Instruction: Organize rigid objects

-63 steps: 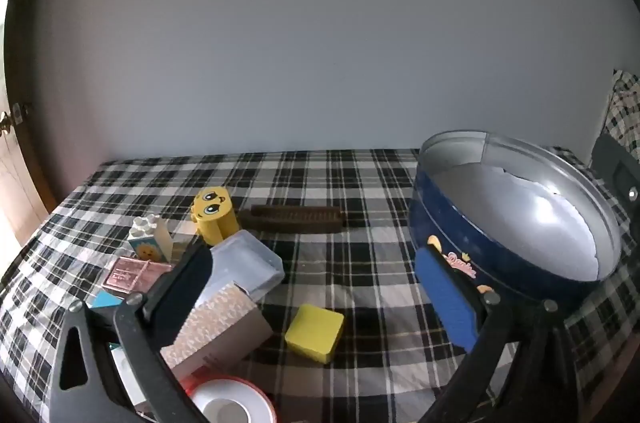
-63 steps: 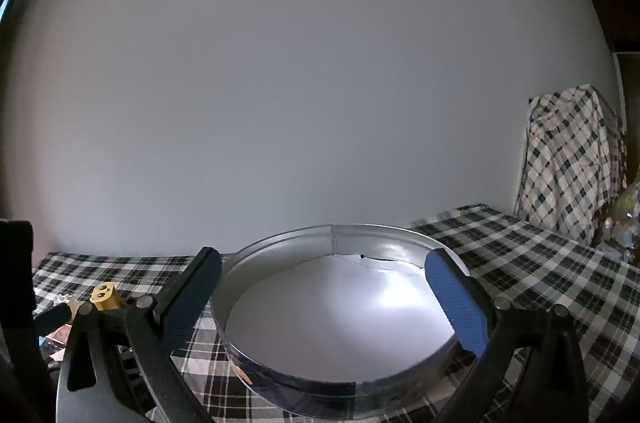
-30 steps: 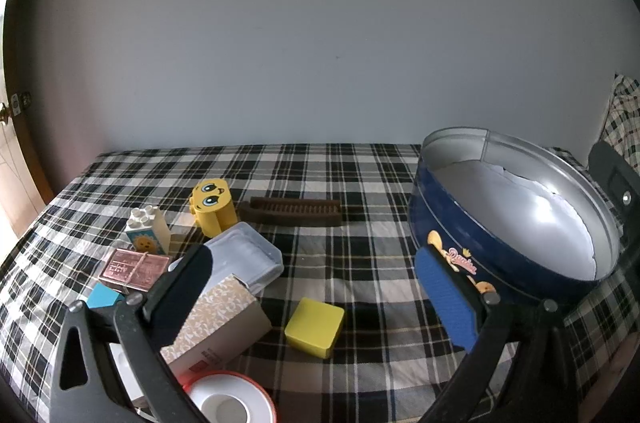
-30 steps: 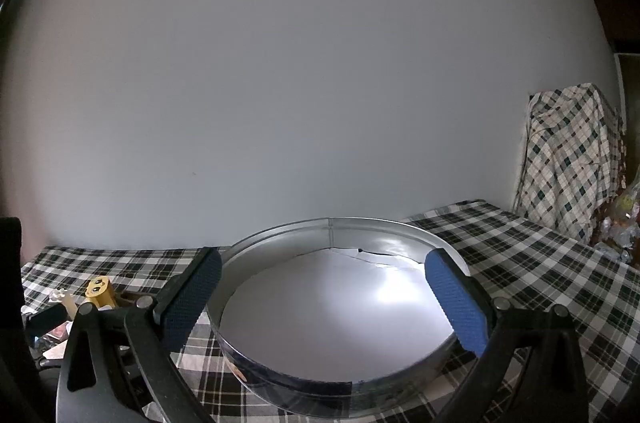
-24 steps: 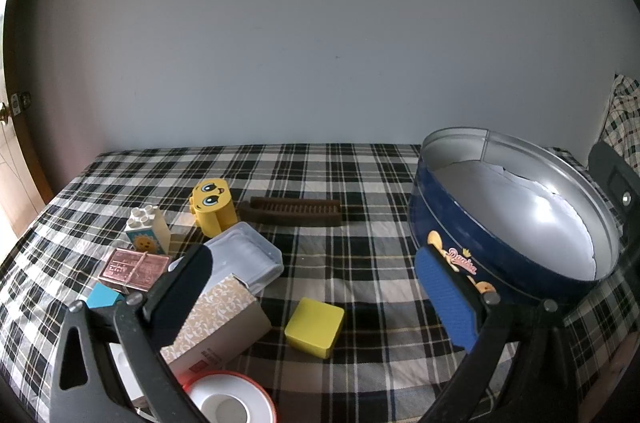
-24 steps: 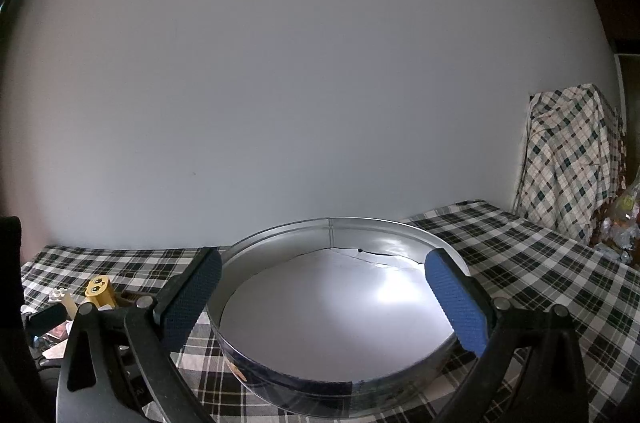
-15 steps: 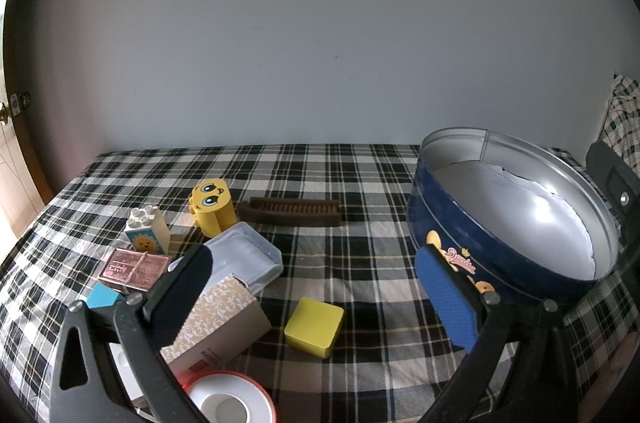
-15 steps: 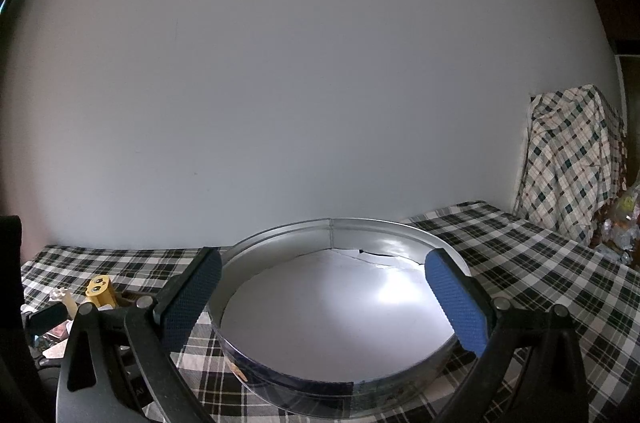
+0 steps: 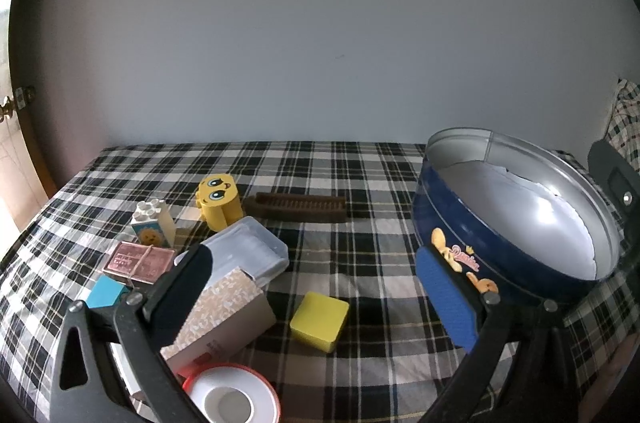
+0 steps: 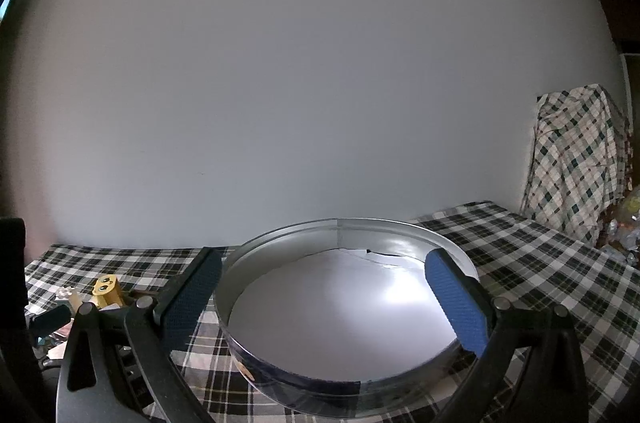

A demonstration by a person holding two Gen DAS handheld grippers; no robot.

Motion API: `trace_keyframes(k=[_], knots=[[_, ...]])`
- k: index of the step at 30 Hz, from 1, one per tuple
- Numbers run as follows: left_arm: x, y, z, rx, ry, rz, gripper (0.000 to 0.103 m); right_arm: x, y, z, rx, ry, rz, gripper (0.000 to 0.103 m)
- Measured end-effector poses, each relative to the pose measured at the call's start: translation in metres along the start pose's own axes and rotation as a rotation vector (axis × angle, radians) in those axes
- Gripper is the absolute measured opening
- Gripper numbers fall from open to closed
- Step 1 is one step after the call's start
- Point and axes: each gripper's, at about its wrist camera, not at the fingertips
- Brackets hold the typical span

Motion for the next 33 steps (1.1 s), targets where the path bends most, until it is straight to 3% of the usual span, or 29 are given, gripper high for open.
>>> trace_keyframes(k=[19, 33], knots=[[-0.016, -0.018, -0.015, -0.031, -0.023, 0.050, 0.103, -0.008, 0.003, -0.003, -0.030, -0.034, 0.069, 0.102], [-0.111, -0.051, -0.052, -0.149, -0.074, 0.087, 0.102, -0.048, 0.017, -0.020, -0.225, -0.162, 0.294, 0.101]])
Point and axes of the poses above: each gripper's, at about its wrist camera, not at the fingertips, and y roughly the way its jaws point, x to its right, z to its top
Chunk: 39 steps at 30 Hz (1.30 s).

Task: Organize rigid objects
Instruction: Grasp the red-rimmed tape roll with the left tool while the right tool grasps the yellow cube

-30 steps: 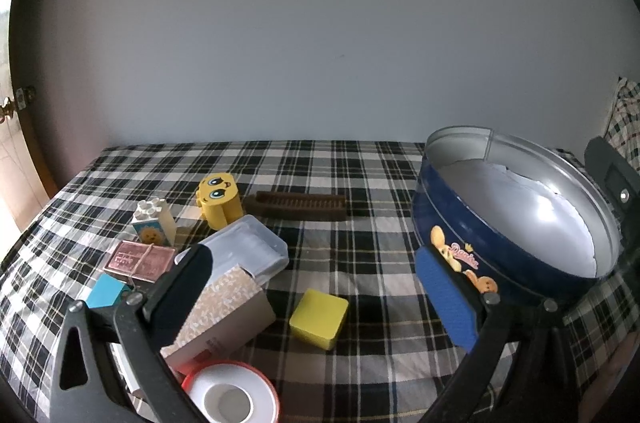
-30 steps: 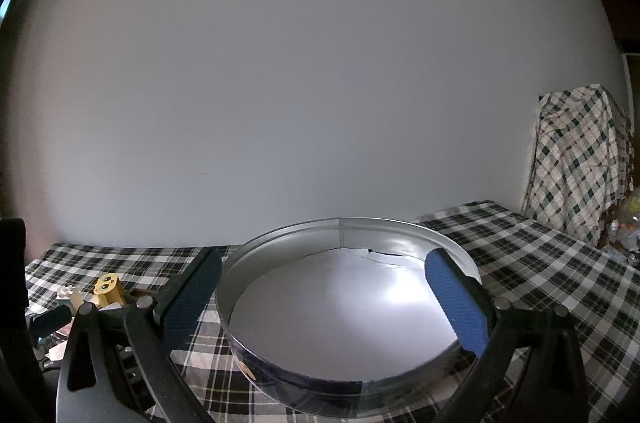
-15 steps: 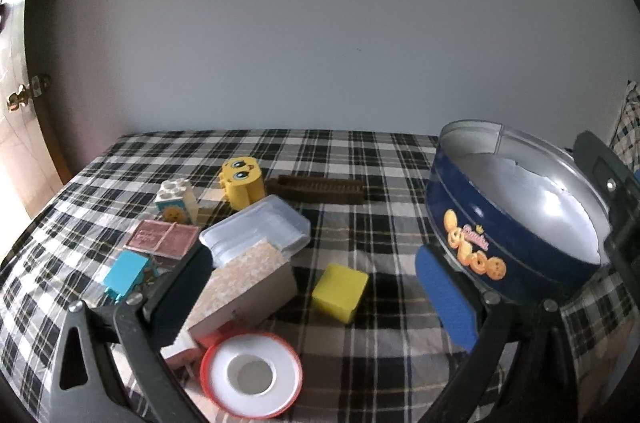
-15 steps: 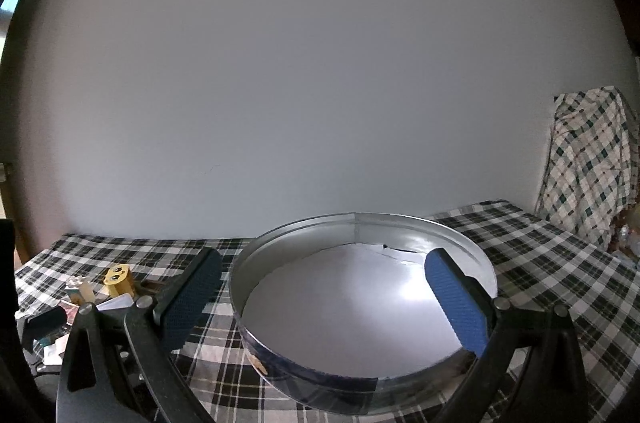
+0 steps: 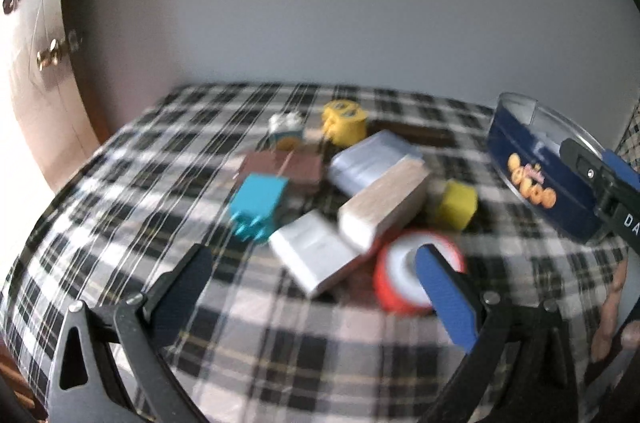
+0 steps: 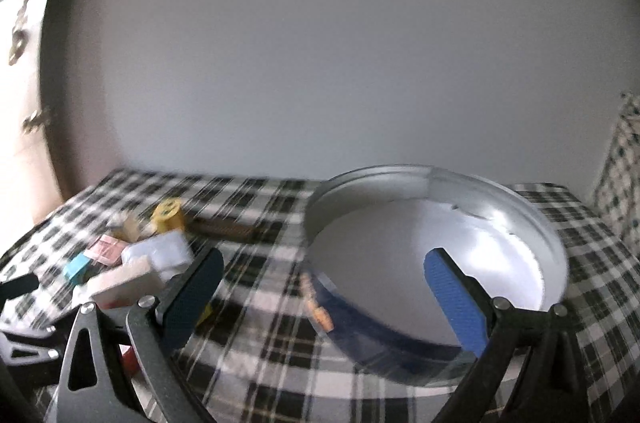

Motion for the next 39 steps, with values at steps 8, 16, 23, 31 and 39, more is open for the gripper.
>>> trace_keyframes(k=[8, 16, 23, 31, 39], knots=[[-0.015, 0.000, -0.014, -0.077, -0.029, -0.080, 0.101, -0.044, 0.021, -0.012, -0.158, -0.160, 0.191, 0.077], [0.014, -0.002, -0.017, -0.112, 0.035, -0.156, 0.097, -0.063, 0.069, -0.015, -0.349, -0.201, 0.315, 0.068], [0.033, 0.008, -0.019, -0.153, 0.048, -0.174, 0.091, -0.078, 0.088, -0.022, -0.448, -0.240, 0.387, 0.040], [0.056, 0.026, -0.012, -0.190, 0.041, -0.162, 0.080, -0.052, 0.070, -0.011, -0.372, -0.192, 0.363, 0.032], [0.062, 0.034, -0.001, -0.183, 0.069, -0.109, 0.054, -0.039, 0.057, 0.000, -0.307, -0.167, 0.343, 0.032]])
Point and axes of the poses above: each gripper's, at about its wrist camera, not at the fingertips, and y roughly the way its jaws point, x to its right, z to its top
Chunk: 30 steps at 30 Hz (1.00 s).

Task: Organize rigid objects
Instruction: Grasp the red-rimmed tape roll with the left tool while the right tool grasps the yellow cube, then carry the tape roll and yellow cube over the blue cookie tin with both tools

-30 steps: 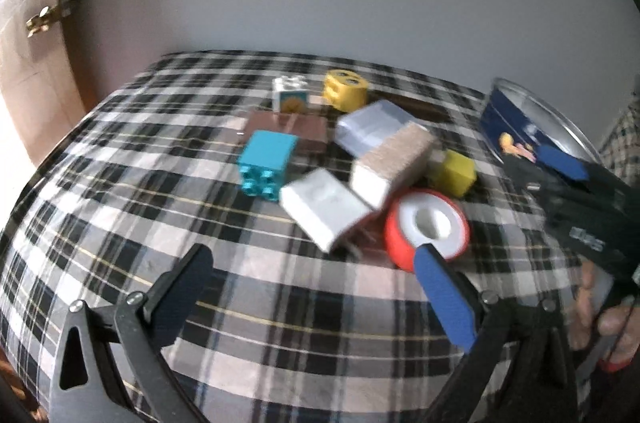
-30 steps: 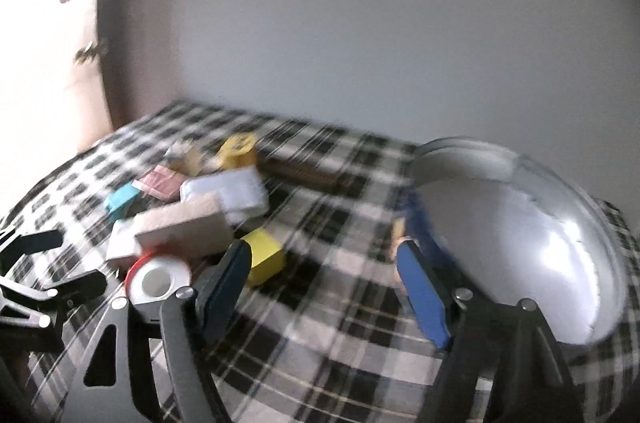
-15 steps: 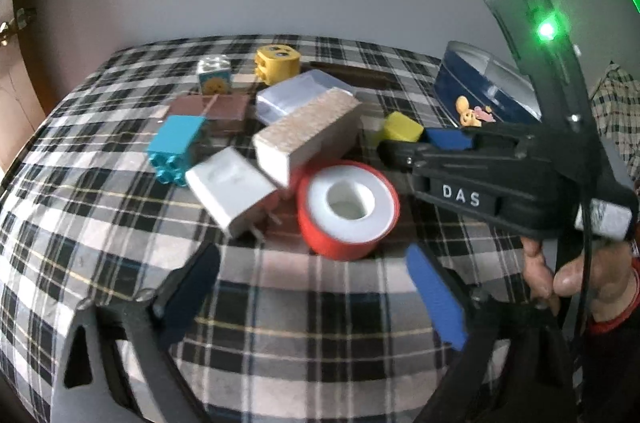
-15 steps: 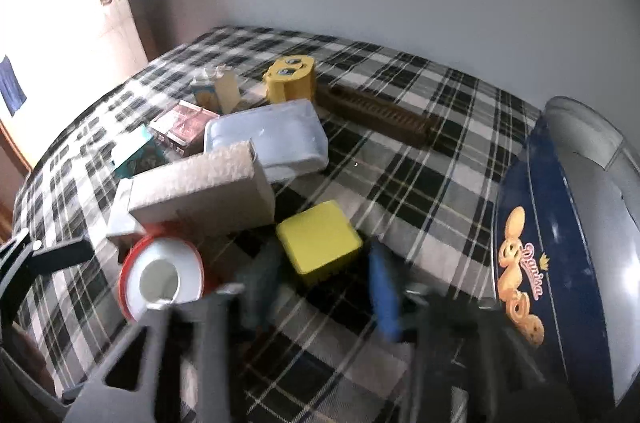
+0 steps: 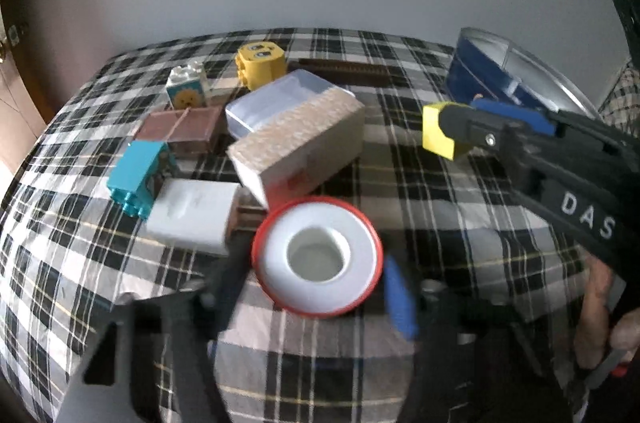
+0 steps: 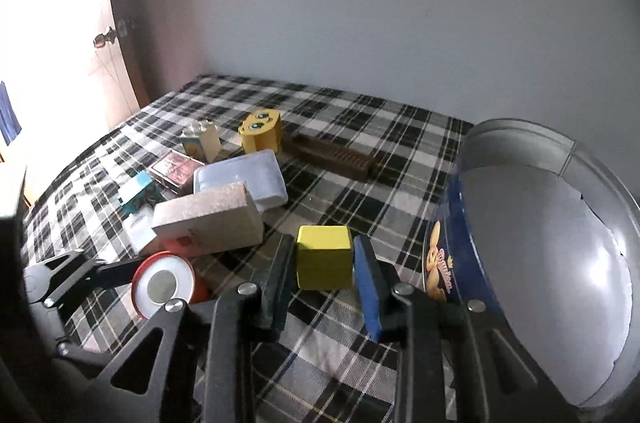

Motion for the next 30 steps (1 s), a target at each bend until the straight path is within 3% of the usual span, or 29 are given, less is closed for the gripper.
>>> trace_keyframes(k=[6, 10, 16, 23, 26, 30], knots=[[-0.014, -0.007, -0.004, 0.024, -0.056, -0.083, 0.054, 0.005, -0.012, 0.002, 0.037, 0.039, 0.046, 0.032], [-0.012, -0.025, -0.006, 0.110, -0.052, -0.089, 0.054, 0.008, -0.023, 0.003, 0.089, 0.058, 0.058, 0.032], [-0.008, -0.050, 0.004, 0.233, -0.046, -0.110, 0.054, 0.021, -0.056, 0.009, 0.224, 0.099, 0.081, 0.032], [0.013, -0.057, 0.027, 0.276, -0.032, -0.153, 0.054, 0.055, -0.097, 0.011, 0.388, 0.192, 0.085, 0.032], [0.031, -0.058, 0.038, 0.309, -0.012, -0.180, 0.054, 0.070, -0.106, 0.011, 0.415, 0.229, 0.055, 0.032], [0.058, -0.056, 0.052, 0.334, 0.014, -0.228, 0.054, 0.091, -0.118, 0.004, 0.449, 0.238, -0.055, 0.032]])
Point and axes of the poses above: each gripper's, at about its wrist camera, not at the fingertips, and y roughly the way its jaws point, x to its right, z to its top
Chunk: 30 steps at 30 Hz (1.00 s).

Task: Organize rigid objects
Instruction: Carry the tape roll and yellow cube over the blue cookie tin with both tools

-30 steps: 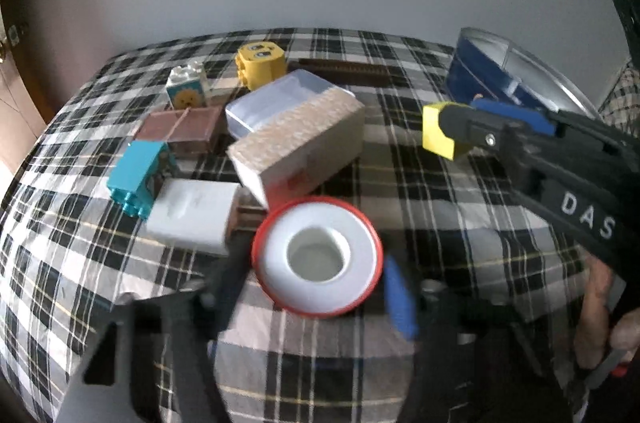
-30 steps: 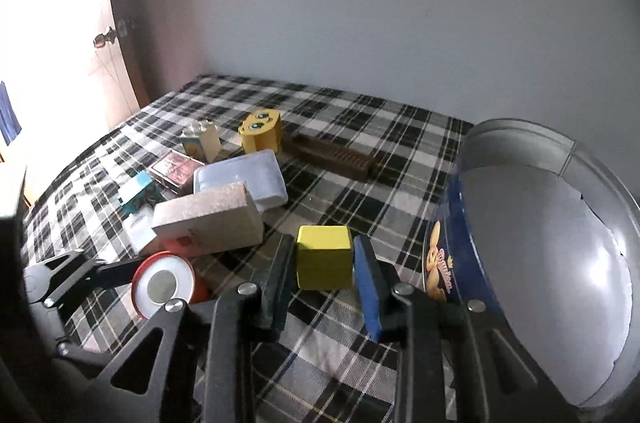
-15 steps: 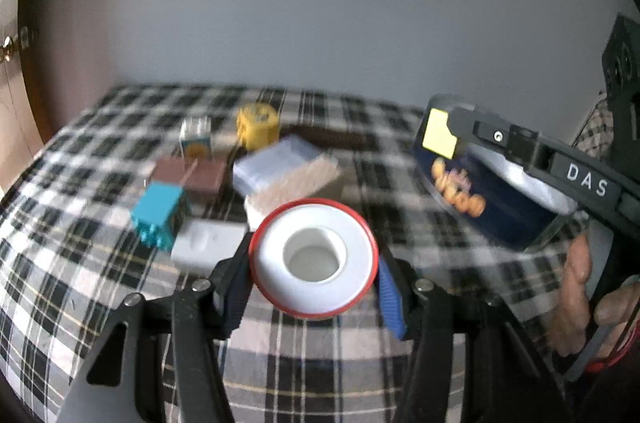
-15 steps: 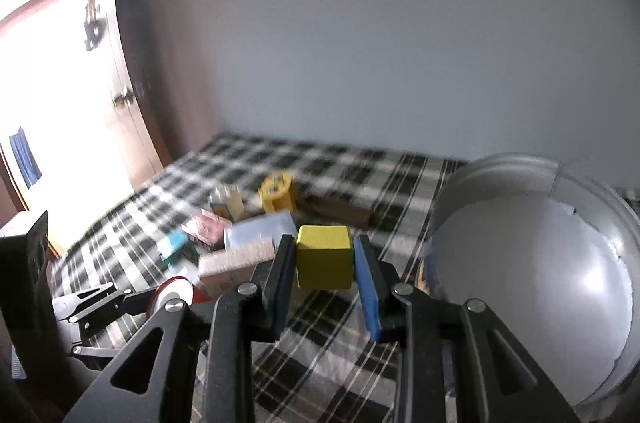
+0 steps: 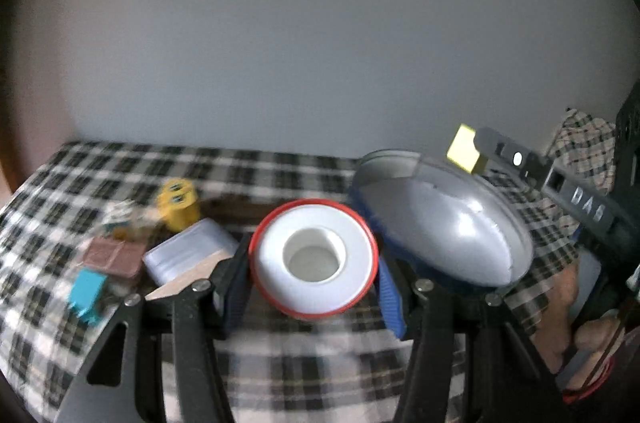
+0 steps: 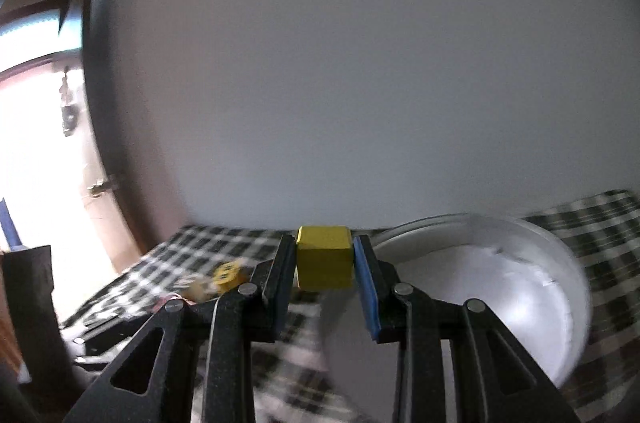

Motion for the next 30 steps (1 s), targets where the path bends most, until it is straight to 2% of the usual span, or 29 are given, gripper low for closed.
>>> trace_keyframes(k=[6, 13, 16, 19, 24, 30], knots=[[0.035, 0.028, 0.013, 0.008, 0.019, -0.060, 0.054, 0.051, -0.011, -0.008, 0.001, -0.064, -0.202, 0.032], [0.082, 0.067, 0.022, -0.015, 0.051, -0.105, 0.054, 0.100, -0.009, -0.006, -0.027, -0.034, -0.341, 0.032], [0.097, 0.089, 0.021, -0.065, 0.037, -0.140, 0.054, 0.110, -0.003, -0.012, -0.064, -0.021, -0.361, 0.032], [0.108, 0.101, 0.017, -0.091, 0.055, -0.142, 0.054, 0.114, 0.000, -0.014, -0.093, -0.041, -0.383, 0.032], [0.114, 0.115, 0.012, -0.120, 0.071, -0.119, 0.054, 0.115, 0.014, -0.019, -0.149, -0.033, -0.396, 0.032], [0.119, 0.120, 0.010, -0.117, 0.100, -0.083, 0.054, 0.113, 0.018, -0.021, -0.166, -0.034, -0.398, 0.032]])
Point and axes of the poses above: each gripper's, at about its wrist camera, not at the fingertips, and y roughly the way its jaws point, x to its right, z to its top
